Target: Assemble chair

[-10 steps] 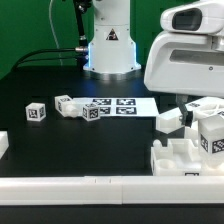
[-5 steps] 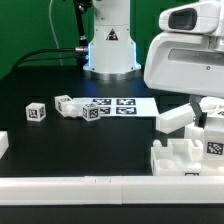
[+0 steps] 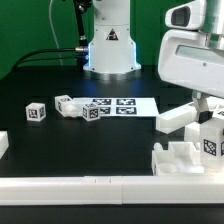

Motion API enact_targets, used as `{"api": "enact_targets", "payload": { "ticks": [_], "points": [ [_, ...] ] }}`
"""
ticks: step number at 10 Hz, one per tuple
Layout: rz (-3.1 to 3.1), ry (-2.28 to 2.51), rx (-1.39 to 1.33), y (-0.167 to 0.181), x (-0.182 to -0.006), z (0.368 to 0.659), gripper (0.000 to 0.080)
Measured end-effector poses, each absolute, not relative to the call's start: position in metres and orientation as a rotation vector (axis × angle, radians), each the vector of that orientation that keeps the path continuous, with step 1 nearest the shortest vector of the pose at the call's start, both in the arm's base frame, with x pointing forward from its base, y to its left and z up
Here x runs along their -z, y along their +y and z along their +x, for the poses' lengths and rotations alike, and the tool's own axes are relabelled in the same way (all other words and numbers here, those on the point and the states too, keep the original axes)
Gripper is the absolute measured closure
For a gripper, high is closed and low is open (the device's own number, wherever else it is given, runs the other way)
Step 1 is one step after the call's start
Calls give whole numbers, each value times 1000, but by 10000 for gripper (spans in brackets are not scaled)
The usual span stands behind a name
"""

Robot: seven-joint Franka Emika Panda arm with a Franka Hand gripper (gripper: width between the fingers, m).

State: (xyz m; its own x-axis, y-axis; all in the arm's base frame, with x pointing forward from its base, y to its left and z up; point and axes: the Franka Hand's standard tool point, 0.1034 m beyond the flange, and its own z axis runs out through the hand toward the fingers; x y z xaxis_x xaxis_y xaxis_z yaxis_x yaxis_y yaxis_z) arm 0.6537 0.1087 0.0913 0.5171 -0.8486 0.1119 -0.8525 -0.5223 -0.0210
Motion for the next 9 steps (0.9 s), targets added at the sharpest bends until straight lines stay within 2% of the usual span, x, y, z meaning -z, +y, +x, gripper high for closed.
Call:
{"api": "enact_targets", "payload": {
  "ticks": [5,7,8,9],
  "points": [
    [2197,-2297,-135,117,-90,653,515],
    [2207,-2284,-134,116,-89,653,515],
    [2338,-2087,-107,115,-89,648,307],
    [2458,-1936,-105,115,-91,650,202]
  ]
}}
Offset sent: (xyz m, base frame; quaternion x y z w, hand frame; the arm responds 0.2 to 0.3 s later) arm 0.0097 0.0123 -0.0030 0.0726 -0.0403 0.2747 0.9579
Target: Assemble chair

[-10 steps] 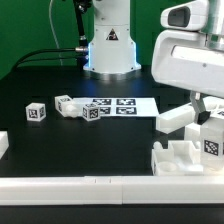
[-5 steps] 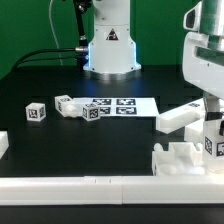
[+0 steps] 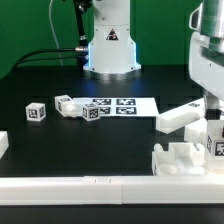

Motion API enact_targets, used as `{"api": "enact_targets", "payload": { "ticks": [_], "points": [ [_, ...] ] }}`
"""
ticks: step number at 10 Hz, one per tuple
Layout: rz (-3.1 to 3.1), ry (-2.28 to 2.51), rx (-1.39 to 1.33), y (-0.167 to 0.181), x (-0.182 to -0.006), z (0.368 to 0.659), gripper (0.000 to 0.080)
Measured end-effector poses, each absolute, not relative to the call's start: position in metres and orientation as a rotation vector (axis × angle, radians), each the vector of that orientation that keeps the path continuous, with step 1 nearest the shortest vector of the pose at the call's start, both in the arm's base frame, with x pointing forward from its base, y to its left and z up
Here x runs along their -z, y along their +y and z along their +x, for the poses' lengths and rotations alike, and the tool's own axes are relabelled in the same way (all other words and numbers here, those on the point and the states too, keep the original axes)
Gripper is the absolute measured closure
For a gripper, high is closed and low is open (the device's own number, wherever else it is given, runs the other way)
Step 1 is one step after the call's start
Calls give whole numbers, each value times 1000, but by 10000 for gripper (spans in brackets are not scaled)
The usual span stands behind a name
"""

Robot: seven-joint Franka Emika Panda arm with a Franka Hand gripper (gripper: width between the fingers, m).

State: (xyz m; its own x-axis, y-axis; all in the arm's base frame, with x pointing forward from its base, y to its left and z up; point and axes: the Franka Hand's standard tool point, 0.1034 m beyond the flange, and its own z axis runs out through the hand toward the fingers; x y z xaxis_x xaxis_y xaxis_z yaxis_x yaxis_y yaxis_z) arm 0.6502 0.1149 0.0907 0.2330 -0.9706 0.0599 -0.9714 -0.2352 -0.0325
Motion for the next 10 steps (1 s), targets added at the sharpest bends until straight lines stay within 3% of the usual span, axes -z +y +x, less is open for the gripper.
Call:
{"api": "enact_targets", "payload": {
  "ticks": [3,10],
  "points": [
    [2681,-1573,-115,116,-92,650,152],
    [2966,-647,-124,116,-86,656,151]
  ]
}}
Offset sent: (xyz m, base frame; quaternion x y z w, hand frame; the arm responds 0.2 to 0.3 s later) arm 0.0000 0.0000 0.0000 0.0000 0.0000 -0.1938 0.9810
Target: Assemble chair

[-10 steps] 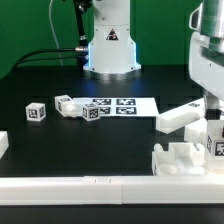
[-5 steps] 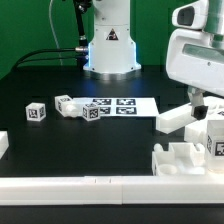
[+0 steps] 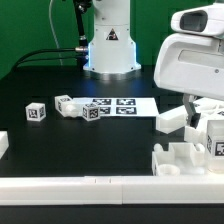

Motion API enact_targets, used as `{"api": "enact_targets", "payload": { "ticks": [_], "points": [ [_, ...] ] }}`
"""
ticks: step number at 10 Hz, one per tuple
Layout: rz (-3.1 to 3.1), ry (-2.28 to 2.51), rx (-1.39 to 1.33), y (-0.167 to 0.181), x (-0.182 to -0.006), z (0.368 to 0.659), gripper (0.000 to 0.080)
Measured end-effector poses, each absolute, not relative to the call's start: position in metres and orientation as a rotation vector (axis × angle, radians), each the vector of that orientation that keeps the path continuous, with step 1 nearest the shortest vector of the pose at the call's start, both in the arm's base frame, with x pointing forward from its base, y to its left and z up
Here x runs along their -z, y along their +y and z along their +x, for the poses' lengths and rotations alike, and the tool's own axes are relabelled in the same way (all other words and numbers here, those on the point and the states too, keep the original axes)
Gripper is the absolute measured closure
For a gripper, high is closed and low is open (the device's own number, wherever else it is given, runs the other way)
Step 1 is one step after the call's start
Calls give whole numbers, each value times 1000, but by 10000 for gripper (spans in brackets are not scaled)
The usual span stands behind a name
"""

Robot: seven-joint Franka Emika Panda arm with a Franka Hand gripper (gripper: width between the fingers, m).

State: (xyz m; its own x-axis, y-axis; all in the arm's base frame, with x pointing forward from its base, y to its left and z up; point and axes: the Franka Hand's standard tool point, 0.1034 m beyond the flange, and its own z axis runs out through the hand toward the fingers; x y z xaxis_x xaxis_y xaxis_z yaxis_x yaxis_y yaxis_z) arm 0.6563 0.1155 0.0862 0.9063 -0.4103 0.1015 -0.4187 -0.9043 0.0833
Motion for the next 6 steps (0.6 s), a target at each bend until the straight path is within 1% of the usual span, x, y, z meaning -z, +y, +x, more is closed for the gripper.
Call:
{"api": "enact_targets", "payload": {
  "ticks": [2,4,6],
  "points": [
    [3007,-440,-117,113,-87,658,151],
    [3090,-310,-119,106,-96,664,151],
    [3116,-141,-113,103,-96,666,151]
  ]
}}
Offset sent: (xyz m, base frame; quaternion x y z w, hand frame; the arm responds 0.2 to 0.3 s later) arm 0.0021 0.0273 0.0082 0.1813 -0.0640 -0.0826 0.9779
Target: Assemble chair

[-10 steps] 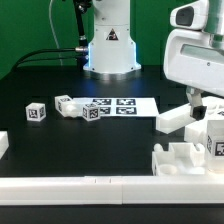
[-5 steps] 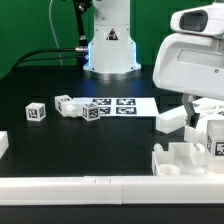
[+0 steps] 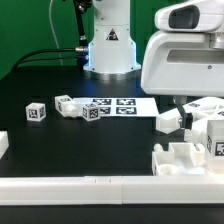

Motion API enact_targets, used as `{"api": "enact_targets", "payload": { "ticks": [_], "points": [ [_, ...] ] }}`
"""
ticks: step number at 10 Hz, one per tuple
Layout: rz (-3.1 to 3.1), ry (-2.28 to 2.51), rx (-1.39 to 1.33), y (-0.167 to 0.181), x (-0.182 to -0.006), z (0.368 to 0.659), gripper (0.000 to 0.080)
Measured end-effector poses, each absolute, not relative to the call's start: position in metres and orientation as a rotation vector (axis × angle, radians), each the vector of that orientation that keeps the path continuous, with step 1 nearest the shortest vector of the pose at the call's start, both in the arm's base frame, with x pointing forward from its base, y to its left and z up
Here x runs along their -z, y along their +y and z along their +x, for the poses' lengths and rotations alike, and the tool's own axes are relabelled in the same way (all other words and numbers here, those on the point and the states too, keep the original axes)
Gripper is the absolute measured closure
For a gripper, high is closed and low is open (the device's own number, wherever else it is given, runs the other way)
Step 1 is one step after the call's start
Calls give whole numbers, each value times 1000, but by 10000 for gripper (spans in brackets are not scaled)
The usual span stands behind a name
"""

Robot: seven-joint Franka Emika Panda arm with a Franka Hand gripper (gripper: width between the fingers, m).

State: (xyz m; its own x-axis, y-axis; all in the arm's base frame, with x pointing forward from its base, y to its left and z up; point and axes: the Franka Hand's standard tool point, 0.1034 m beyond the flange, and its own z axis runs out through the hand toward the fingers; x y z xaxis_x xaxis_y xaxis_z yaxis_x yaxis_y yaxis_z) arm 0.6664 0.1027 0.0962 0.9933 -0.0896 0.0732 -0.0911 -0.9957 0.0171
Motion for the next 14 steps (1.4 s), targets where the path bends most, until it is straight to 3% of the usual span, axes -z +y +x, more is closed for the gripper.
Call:
{"api": "enact_targets", "payload": {
  "ticks": [2,7,9,14],
  "points": [
    [3111,-42,-105,104,-93,665,151],
    [3086,-315,-95,116,-86,660,173],
    [3061,-535,-99,116,-86,660,518],
    [2816,-1373,-105,111,-85,659,515]
  ]
}}
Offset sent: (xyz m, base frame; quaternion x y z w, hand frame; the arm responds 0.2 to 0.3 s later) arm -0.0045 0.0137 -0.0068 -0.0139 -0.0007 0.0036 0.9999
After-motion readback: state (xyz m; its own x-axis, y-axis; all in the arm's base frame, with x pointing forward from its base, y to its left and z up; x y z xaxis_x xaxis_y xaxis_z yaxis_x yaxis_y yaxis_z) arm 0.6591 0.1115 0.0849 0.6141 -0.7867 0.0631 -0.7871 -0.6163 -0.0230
